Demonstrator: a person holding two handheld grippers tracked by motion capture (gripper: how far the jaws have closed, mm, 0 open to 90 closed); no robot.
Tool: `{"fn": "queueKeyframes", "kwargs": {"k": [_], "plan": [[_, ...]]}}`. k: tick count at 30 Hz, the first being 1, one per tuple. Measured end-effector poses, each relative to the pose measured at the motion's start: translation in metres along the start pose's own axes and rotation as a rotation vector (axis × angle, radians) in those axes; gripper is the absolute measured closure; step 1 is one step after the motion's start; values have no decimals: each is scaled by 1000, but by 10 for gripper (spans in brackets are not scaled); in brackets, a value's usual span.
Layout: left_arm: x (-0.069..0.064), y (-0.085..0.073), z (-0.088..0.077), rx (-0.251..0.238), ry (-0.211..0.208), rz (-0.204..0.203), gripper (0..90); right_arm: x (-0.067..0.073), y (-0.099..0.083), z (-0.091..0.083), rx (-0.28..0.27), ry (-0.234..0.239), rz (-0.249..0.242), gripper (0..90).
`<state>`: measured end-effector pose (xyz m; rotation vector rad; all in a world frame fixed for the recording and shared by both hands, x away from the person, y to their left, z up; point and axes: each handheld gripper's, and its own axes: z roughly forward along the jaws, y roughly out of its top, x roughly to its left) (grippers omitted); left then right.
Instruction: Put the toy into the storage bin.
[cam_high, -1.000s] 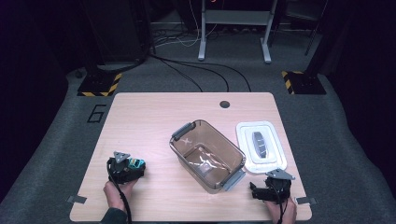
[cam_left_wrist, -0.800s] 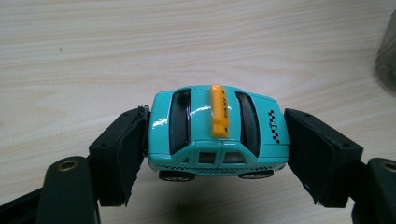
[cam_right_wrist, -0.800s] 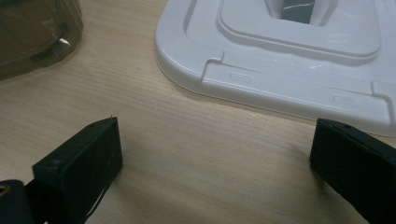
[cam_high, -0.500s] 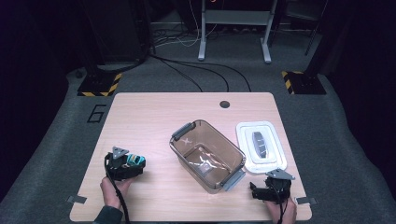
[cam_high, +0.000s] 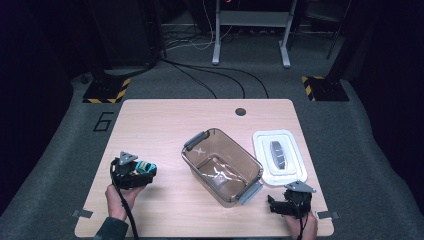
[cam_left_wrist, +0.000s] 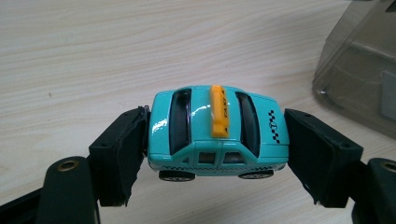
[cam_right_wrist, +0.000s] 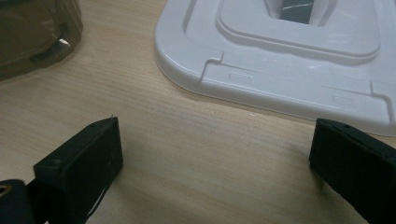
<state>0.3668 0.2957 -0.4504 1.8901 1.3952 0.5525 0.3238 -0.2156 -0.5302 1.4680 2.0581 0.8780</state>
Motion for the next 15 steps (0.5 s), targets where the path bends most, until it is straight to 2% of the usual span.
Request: {"fn": "queueKeyframes", "kwargs": {"k": [2,15], "plan": [[-1,3,-1,4,-21,-6,245,0,0,0,0,-2,0,20],[-10,27,-9,-13,-34,37,245,0,0,0,0,-2,2,21]]}}
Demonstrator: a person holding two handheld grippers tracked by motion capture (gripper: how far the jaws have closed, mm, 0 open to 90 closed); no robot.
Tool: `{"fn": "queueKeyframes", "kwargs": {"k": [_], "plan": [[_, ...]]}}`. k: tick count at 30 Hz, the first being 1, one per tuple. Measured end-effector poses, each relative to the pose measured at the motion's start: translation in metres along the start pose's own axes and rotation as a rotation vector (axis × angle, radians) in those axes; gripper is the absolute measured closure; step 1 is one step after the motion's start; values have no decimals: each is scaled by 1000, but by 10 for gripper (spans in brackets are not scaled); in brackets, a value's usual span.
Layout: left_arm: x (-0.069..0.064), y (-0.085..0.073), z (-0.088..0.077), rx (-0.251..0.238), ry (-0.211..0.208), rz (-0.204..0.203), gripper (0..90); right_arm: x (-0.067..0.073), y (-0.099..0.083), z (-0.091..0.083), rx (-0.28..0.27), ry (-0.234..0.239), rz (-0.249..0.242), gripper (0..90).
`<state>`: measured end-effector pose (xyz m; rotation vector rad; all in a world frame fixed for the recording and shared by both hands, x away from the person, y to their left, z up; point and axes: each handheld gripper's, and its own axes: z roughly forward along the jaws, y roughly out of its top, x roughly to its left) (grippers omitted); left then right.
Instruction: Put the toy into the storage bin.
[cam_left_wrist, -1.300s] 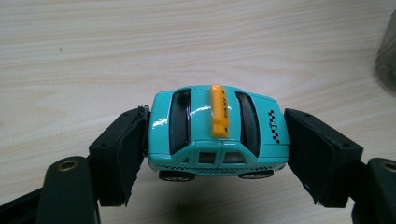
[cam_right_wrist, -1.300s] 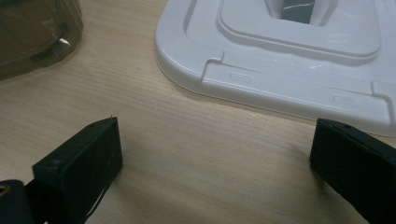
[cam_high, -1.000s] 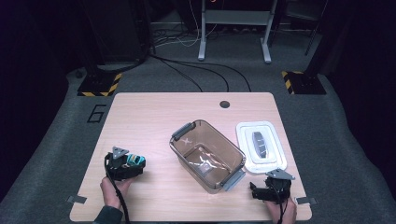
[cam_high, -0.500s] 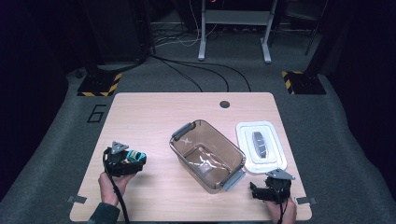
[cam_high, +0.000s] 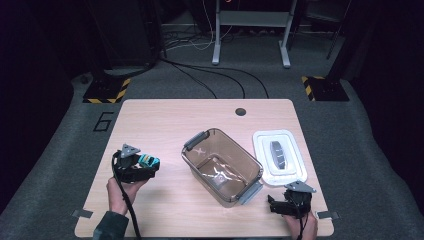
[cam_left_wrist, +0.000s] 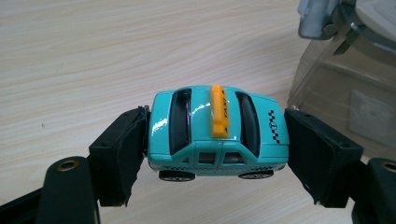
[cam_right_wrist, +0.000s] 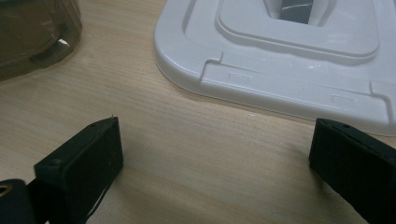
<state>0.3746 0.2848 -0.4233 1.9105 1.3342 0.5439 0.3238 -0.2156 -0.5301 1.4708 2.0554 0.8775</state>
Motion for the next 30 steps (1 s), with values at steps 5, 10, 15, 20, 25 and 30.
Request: {"fn": "queueKeyframes", "kwargs": {"k": [5,10,15,20,25,30], "plan": [[-2,12,-3,-1,-9,7,244,0,0,0,0,3,-2,27],[-4,22,-4,2,-14,26,245,0,0,0,-1,3,-2,27],[-8,32,-3,4,-20,40,245,0,0,0,-1,2,-1,27],[-12,39,-3,7,-27,58,244,0,0,0,-1,2,-2,27],[-15,49,-3,13,-35,77,244,0,0,0,-1,3,-2,27],[-20,59,-1,17,-51,91,244,0,0,0,-1,3,-2,27]]}}
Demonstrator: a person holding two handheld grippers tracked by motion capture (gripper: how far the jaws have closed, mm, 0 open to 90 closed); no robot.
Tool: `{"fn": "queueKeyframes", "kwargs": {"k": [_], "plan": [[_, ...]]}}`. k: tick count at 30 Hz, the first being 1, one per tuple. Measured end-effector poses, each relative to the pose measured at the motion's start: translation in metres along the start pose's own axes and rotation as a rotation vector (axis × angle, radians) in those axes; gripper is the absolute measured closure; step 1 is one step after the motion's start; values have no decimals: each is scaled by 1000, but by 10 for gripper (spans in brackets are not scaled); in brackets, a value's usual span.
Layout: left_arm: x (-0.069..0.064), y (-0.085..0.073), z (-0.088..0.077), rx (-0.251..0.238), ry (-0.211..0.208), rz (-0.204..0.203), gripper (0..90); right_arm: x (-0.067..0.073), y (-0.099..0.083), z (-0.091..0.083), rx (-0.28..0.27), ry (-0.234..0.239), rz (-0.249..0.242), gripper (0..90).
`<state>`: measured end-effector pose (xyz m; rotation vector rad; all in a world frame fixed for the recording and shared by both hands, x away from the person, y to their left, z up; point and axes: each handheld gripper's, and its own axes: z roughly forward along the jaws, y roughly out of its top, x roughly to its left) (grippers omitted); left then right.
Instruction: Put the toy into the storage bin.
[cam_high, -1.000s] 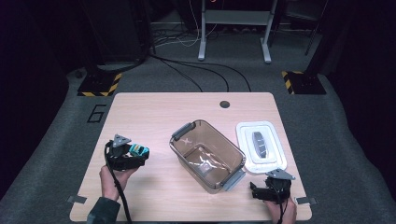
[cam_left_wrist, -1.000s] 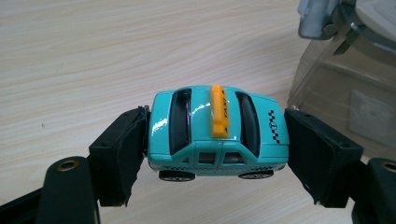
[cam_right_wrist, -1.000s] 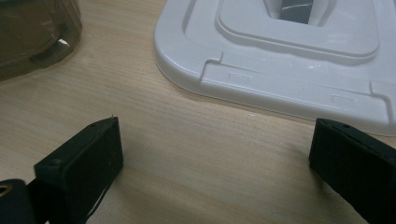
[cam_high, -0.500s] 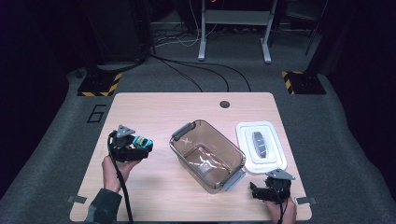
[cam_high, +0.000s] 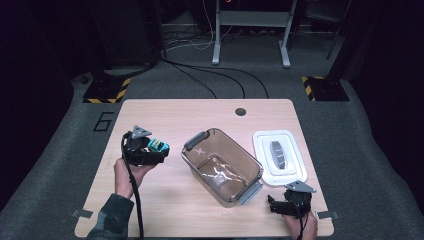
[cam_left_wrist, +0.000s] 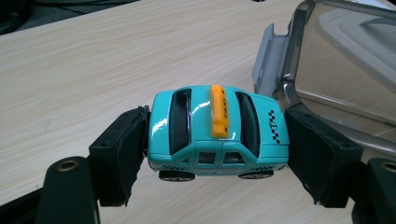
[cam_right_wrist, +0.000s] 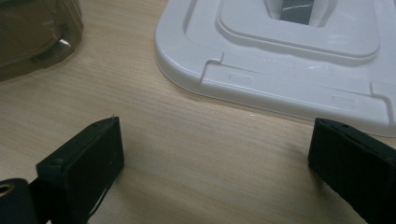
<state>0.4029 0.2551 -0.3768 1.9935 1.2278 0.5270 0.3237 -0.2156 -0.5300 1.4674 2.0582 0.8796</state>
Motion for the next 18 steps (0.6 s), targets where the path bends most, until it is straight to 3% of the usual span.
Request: {"fn": "queueKeyframes", "kwargs": {"k": [11,18], "plan": [[-10,21,7,24,-29,53,244,0,0,0,0,0,1,27],[-14,29,12,38,-42,56,244,0,0,0,0,0,1,27]]}}
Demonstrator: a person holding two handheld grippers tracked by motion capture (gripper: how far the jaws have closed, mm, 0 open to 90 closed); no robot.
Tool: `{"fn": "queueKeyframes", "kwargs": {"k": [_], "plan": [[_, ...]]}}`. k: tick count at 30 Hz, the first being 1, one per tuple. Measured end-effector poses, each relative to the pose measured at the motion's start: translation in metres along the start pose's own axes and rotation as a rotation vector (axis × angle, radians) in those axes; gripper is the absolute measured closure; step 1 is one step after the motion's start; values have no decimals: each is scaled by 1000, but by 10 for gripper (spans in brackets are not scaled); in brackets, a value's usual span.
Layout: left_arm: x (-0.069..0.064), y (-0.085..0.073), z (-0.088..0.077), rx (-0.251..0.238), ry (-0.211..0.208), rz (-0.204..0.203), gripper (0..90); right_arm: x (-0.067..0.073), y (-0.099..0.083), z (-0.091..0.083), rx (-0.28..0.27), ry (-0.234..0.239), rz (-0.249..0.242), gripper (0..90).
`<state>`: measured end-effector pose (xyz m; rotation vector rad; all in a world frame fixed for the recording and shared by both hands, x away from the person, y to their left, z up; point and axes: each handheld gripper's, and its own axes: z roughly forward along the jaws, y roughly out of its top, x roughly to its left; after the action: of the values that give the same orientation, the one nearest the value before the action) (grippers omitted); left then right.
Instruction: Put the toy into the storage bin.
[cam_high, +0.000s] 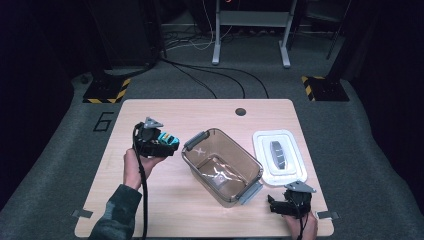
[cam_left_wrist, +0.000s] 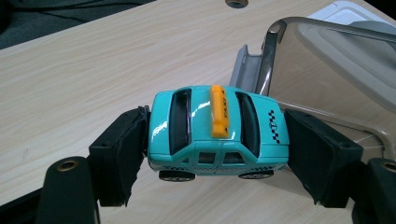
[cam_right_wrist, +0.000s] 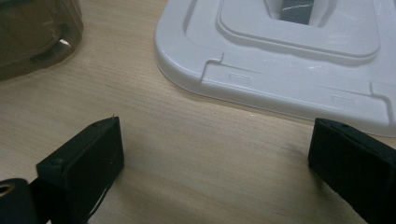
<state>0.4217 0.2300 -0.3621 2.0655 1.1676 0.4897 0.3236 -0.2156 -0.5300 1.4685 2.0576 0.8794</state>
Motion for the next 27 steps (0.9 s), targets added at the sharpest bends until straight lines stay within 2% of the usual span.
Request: {"fn": "queueKeyframes", "kwargs": {"k": [8,20,27], "plan": [[-8,13,6,8,-7,27,244,0,0,0,0,0,0,27],[-22,29,18,35,-40,61,244,0,0,0,-1,-1,0,27],[-30,41,22,29,-51,72,244,0,0,0,0,-3,1,28]]}}
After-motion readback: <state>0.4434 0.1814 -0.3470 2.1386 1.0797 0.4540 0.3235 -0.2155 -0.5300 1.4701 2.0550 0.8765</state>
